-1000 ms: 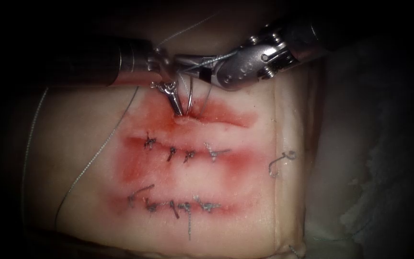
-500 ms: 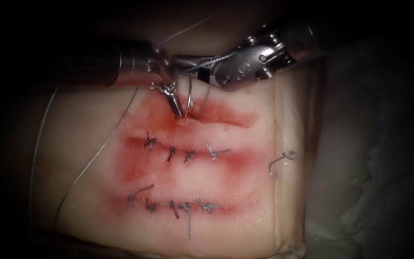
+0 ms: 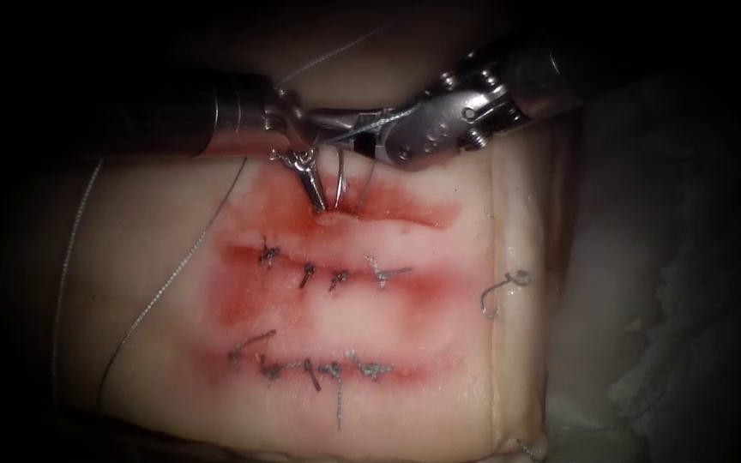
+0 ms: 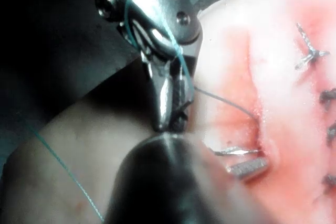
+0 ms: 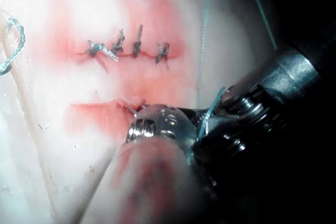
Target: Wound Closure
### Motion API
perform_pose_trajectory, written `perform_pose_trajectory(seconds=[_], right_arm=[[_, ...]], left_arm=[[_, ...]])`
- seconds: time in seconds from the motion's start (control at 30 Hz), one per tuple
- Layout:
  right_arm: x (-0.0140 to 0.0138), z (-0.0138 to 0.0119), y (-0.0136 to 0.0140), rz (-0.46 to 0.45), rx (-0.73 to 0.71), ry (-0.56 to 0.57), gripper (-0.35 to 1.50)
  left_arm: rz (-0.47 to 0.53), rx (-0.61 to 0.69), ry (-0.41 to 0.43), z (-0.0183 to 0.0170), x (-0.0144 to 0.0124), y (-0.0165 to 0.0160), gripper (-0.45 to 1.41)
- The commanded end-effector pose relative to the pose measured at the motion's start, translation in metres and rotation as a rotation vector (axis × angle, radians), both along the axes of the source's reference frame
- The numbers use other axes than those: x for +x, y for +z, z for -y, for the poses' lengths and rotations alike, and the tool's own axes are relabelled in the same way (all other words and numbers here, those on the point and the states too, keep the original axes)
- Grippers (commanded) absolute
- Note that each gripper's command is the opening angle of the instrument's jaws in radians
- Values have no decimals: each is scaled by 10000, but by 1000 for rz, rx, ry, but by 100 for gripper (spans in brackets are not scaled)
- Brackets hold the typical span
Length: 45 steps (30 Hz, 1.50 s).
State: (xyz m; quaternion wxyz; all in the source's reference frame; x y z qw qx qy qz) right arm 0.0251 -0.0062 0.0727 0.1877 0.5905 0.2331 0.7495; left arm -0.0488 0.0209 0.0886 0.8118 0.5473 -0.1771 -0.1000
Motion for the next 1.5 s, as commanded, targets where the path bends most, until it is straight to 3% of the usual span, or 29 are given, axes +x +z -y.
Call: perform_pose_trajectory(seconds=[0.03,0.8,1.0,1.5], right_arm=[[9,-1,2,-3,-2,0,-35],[16,14,4,7,22,-43,-35],[17,16,4,-3,97,-4,-35],[8,-2,-8,-61,119,82,-35]], left_arm=[[1,-4,-5,-8,-7,3,-45],[-3,-2,-4,-8,-6,3,-45],[-8,-1,-5,-7,-5,4,-45],[-8,-23,-36,-21,-8,9,-45]])
